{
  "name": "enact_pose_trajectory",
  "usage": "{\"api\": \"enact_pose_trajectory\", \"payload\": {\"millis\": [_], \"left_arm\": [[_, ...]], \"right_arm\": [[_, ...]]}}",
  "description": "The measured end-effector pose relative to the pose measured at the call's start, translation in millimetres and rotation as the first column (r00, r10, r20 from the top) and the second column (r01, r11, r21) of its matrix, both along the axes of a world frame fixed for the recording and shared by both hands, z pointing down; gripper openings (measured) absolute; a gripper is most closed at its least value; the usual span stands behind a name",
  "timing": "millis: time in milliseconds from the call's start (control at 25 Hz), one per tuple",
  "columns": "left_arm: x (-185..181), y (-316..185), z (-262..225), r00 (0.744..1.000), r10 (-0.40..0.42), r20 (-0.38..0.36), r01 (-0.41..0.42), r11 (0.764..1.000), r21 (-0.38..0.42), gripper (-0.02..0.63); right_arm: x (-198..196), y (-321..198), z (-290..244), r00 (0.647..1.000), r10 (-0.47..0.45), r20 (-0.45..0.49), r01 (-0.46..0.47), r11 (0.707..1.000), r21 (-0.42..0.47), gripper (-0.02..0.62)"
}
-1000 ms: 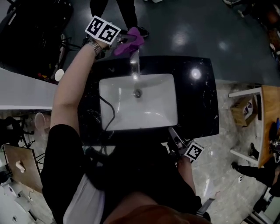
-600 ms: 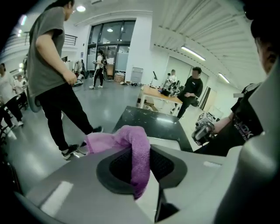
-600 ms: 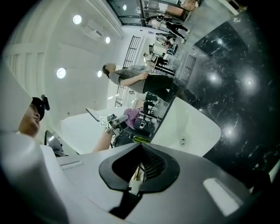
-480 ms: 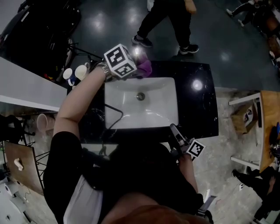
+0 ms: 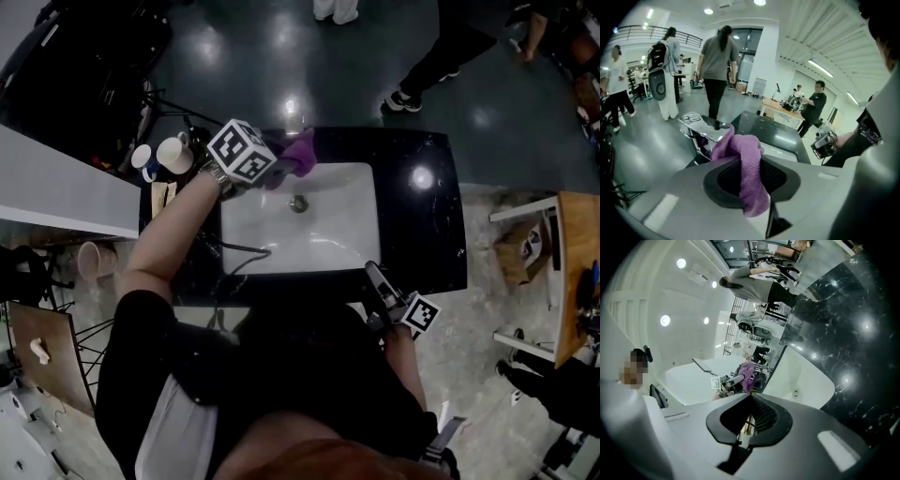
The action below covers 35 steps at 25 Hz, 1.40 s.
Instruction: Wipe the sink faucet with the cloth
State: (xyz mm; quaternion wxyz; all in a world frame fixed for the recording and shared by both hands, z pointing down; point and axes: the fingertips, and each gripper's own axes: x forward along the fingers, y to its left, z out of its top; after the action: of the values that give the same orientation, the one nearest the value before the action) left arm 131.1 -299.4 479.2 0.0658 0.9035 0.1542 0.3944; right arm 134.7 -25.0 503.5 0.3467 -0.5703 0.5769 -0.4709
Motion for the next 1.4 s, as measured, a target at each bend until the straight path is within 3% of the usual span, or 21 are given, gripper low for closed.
{"api": "enact_pose_trajectory", "payload": {"millis": [240,440,640,720,800,880,920,960,1000,1040,1120,1160,1200,1240,1280,1320,1400], "left_arm": [[21.3,-54.3,5.2,0.983,-0.170,-0.069,0.177,0.976,0.124,0.083],[31.7,-59.9,7.2,0.968,-0.223,-0.114,0.232,0.970,0.073,0.083],[12.7,-30.4,3.4,0.968,-0.219,-0.121,0.204,0.970,-0.130,0.081],[-5.3,-8.5,2.1,0.967,-0.226,-0.116,0.190,0.947,-0.258,0.081],[-23.7,12.6,2.3,0.963,-0.248,-0.109,0.187,0.900,-0.394,0.081],[-38.9,28.6,10.2,0.948,-0.302,-0.096,0.213,0.831,-0.514,0.081],[-44.8,34.4,17.6,0.934,-0.347,-0.082,0.241,0.784,-0.572,0.081],[-49.8,38.2,26.5,0.912,-0.407,-0.060,0.281,0.723,-0.631,0.081],[-53.7,38.9,36.2,0.877,-0.479,-0.032,0.325,0.642,-0.694,0.081],[-56.4,36.4,46.3,0.830,-0.558,0.005,0.365,0.536,-0.761,0.081],[-57.7,23.5,66.6,0.713,-0.694,0.101,0.397,0.281,-0.874,0.081],[-55.9,13.9,74.4,0.658,-0.740,0.139,0.388,0.175,-0.905,0.081],[-52.2,3.6,78.0,0.611,-0.775,0.163,0.366,0.093,-0.926,0.081],[-47.3,-7.2,79.0,0.570,-0.802,0.179,0.340,0.032,-0.940,0.081],[-41.8,-18.6,79.5,0.534,-0.824,0.189,0.315,-0.013,-0.949,0.081],[-36.1,-30.5,79.7,0.502,-0.843,0.192,0.293,-0.044,-0.955,0.081],[-24.4,-53.9,80.1,0.438,-0.879,0.190,0.260,-0.078,-0.962,0.081]], "right_arm": [[-0.2,-1.1,7.4,1.000,-0.008,0.028,0.009,1.000,-0.025,0.011],[0.4,1.6,13.0,0.999,-0.003,0.039,0.004,0.999,-0.040,0.011],[-0.8,-1.3,13.0,0.999,-0.023,0.041,0.024,0.999,-0.028,0.011],[-1.7,-0.5,14.1,0.998,-0.028,0.048,0.029,0.999,-0.030,0.011],[-1.7,0.1,15.1,0.998,-0.033,0.053,0.034,0.999,-0.030,0.011],[-1.5,0.8,16.2,0.998,-0.038,0.054,0.040,0.999,-0.030,0.011],[-1.3,1.2,16.6,0.998,-0.041,0.055,0.042,0.999,-0.030,0.011],[-1.4,1.4,16.5,0.997,-0.043,0.056,0.045,0.999,-0.030,0.011],[-1.8,1.2,16.1,0.997,-0.047,0.058,0.049,0.998,-0.029,0.011],[-2.3,1.0,15.6,0.997,-0.050,0.059,0.052,0.998,-0.029,0.011],[-3.0,1.3,15.6,0.997,-0.055,0.055,0.057,0.998,-0.034,0.011],[-3.2,2.0,16.3,0.997,-0.055,0.053,0.057,0.998,-0.038,0.011],[-3.3,3.1,17.4,0.997,-0.055,0.052,0.057,0.997,-0.042,0.011],[-3.4,4.5,18.4,0.997,-0.055,0.053,0.058,0.997,-0.046,0.011],[-3.2,6.3,19.4,0.997,-0.054,0.057,0.057,0.997,-0.051,0.011],[-2.6,9.1,20.6,0.997,-0.049,0.062,0.052,0.997,-0.059,0.011],[0.2,17.7,23.6,0.997,-0.030,0.068,0.036,0.996,-0.080,0.011]]}}
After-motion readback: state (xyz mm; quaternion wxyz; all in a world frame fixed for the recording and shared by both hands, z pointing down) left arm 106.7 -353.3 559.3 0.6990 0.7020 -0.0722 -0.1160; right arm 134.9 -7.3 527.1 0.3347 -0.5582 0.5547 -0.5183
